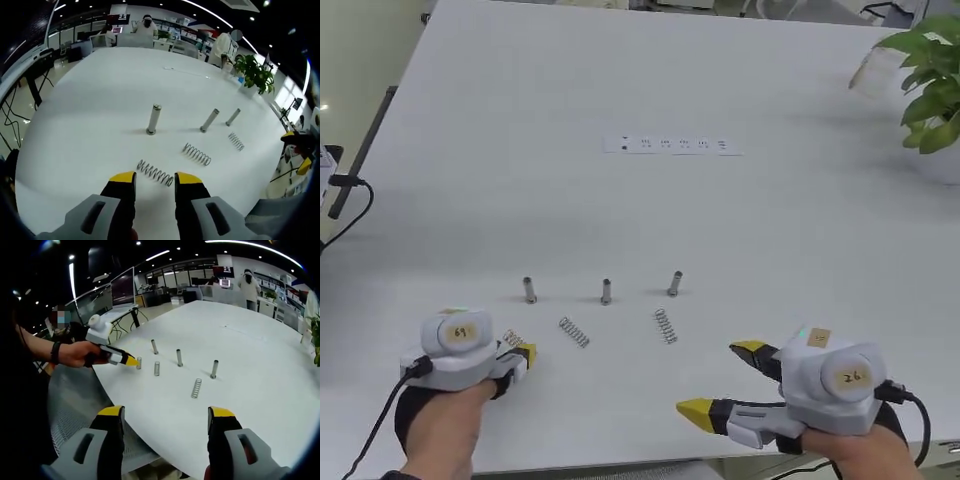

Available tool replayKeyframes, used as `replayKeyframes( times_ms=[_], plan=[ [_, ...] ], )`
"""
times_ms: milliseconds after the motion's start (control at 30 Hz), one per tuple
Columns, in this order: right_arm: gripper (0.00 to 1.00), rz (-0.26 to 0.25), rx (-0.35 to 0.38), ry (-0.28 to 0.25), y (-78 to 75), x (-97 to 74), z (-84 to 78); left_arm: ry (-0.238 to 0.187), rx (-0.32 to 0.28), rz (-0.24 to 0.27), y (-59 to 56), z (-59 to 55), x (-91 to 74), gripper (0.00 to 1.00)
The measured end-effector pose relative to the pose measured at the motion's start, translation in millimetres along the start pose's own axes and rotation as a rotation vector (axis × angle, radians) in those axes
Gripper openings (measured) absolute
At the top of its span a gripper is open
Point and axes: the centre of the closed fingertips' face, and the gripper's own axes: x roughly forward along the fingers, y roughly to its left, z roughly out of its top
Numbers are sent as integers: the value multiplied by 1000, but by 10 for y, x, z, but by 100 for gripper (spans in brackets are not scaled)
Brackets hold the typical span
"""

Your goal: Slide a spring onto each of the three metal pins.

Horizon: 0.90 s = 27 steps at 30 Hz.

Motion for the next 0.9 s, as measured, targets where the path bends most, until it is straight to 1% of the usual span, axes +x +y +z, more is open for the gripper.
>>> replayKeyframes(
  times_ms=[67,167,267,333,467,567,633,700,767,900],
  plan=[
    [66,-1,-1,2,-7,1,-4,8,5,6,-5,-4,28,24],
    [66,1,-1,4,-8,2,-7,16,31,24,13,0,63,24],
    [66,0,-1,6,-16,-1,-9,22,40,24,35,3,110,23],
    [66,0,0,8,-24,-3,-13,25,60,31,47,12,119,22],
    [66,1,-2,13,-35,-3,-12,34,68,27,59,10,160,20],
    [66,2,-5,14,-35,2,4,42,105,18,34,7,161,15],
    [66,3,-8,14,-35,12,20,43,113,12,23,2,153,14],
    [66,5,-11,12,-35,20,37,50,144,-1,15,-15,143,12],
    [65,7,-12,11,-33,30,46,62,169,-5,22,-39,137,10],
    [65,13,-20,14,-14,44,60,84,215,-6,49,-92,104,8]
  ],
)
